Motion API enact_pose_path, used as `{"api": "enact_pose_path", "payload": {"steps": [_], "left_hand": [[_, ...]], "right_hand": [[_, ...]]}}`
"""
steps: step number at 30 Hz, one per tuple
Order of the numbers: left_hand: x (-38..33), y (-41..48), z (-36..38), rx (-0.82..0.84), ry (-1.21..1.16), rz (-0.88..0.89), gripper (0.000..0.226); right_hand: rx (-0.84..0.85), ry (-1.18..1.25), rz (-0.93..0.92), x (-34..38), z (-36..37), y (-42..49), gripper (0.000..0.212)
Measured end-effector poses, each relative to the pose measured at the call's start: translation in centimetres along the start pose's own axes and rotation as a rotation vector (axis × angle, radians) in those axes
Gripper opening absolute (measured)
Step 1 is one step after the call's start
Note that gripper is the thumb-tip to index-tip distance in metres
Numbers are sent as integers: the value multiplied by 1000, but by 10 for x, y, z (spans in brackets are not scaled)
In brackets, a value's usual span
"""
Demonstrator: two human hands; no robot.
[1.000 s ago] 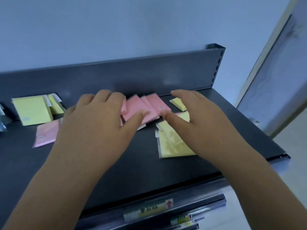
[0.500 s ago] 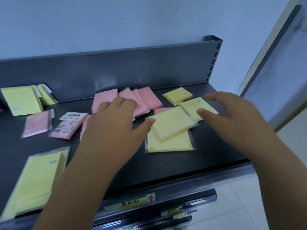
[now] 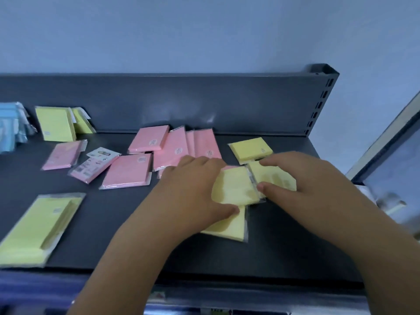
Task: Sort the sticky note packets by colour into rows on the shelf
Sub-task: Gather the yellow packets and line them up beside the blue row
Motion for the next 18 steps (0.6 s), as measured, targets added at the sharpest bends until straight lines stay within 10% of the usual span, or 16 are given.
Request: {"api": "enact_pose_path", "payload": {"steps": [11, 18], "left_hand": [[-17, -44, -40, -438, 20, 65, 68], [1, -85, -62, -617, 76, 141, 63]], "right_hand": [[-202, 441, -24, 6, -12, 3, 24], [-52, 741, 74, 37, 17, -2, 17]]}}
Point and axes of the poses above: each hand's wrist, its own y-axis towards the middle knuckle, its own z-axis out of the palm, x = y × z, the point moved 9 cm from there along y, towards the middle knuckle, and after that the axes turned 10 degrees about y, right-handed, at the moved point
